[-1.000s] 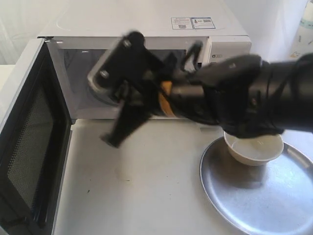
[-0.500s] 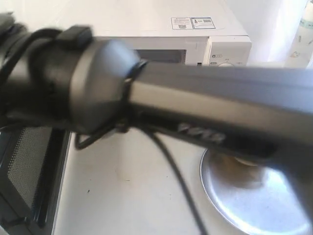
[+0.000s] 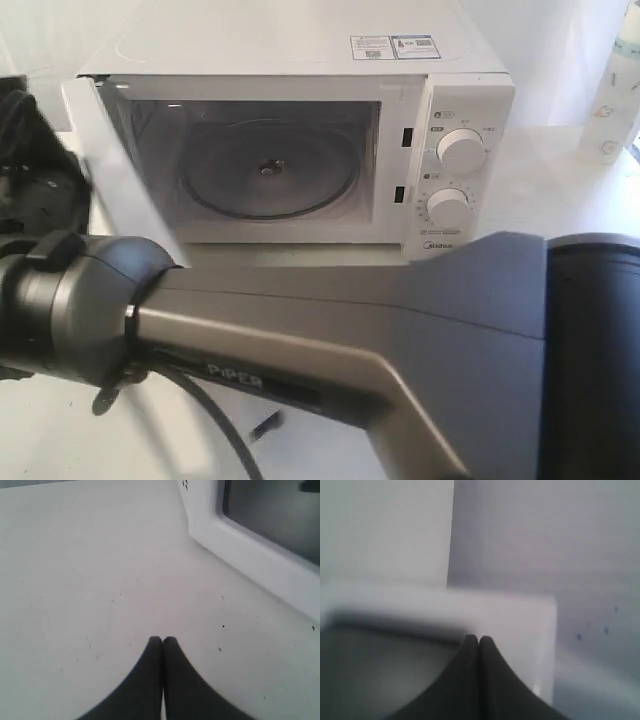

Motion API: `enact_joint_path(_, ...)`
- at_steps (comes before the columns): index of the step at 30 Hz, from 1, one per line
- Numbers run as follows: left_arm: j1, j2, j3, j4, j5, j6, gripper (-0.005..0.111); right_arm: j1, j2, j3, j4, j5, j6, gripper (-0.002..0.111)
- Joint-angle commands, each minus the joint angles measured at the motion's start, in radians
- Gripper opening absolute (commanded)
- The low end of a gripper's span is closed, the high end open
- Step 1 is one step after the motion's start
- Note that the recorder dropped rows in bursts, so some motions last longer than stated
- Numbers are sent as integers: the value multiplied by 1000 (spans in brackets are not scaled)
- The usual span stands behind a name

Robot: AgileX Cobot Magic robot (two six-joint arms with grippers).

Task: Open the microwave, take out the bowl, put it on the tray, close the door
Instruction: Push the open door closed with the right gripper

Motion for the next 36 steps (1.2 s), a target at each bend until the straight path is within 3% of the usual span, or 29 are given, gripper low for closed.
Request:
enact_joint_path(1, -5, -2, -3, -10, 3, 0, 0, -71, 2, 4, -14, 311, -117, 0)
enact_joint_path(12, -5, -2, -3, -10, 3, 0, 0, -240, -10, 4, 204, 311, 108, 0)
enact_joint_path(24, -5, -2, -3, -10, 3, 0, 0, -240, -245, 6, 537, 311, 87, 0)
enact_joint_path(30, -5, -2, -3, -10, 3, 0, 0, -219, -456, 13, 867, 311, 150, 0)
enact_joint_path(36, -5, -2, -3, -10, 3, 0, 0, -219, -571, 13, 884, 311, 150, 0)
